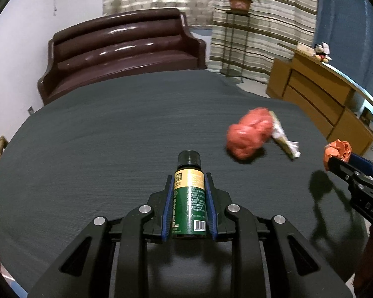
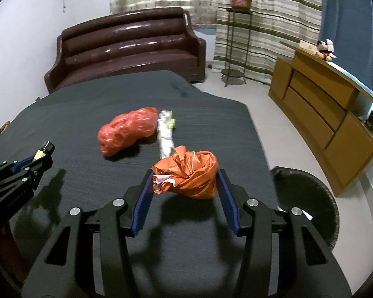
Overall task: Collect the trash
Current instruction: 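Carry the orange bag and green spray can over the black bin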
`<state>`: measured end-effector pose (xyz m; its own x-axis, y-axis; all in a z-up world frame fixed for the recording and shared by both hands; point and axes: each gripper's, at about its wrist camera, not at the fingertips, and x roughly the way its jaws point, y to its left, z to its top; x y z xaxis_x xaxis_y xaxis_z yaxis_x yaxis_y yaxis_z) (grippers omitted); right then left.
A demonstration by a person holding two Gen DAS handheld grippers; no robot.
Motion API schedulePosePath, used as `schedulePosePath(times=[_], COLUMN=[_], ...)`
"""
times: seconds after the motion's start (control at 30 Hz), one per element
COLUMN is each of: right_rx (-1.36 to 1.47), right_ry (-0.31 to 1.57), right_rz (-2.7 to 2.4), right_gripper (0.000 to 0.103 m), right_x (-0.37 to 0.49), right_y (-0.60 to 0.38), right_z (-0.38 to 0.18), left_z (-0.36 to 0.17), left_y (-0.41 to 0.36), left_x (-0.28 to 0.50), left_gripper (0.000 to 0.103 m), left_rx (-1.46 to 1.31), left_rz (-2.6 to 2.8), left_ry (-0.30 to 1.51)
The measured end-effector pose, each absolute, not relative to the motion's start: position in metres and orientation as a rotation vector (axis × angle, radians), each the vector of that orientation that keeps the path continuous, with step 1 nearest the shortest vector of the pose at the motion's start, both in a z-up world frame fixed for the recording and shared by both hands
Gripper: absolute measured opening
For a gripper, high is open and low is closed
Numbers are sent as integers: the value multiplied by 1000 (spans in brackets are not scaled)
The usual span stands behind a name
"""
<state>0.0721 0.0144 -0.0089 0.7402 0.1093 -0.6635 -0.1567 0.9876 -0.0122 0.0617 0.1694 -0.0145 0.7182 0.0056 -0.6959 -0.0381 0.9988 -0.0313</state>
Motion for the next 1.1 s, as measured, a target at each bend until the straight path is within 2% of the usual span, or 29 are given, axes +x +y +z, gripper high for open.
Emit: schedulePosePath(times=[0.57, 1.1], right_rx=[-15, 66], right_ry=[676, 687], right_rz=[-36, -162], right_gripper=[49, 49], right_x=[57, 50], right_y=[-95, -182], right_z=[0, -15], left_z=[-1, -12], left_y=[45, -58], left_x=[69, 80], left_gripper=[25, 25], left_rx=[45, 138], left_rz=[-185, -307], left_ry=[716, 711])
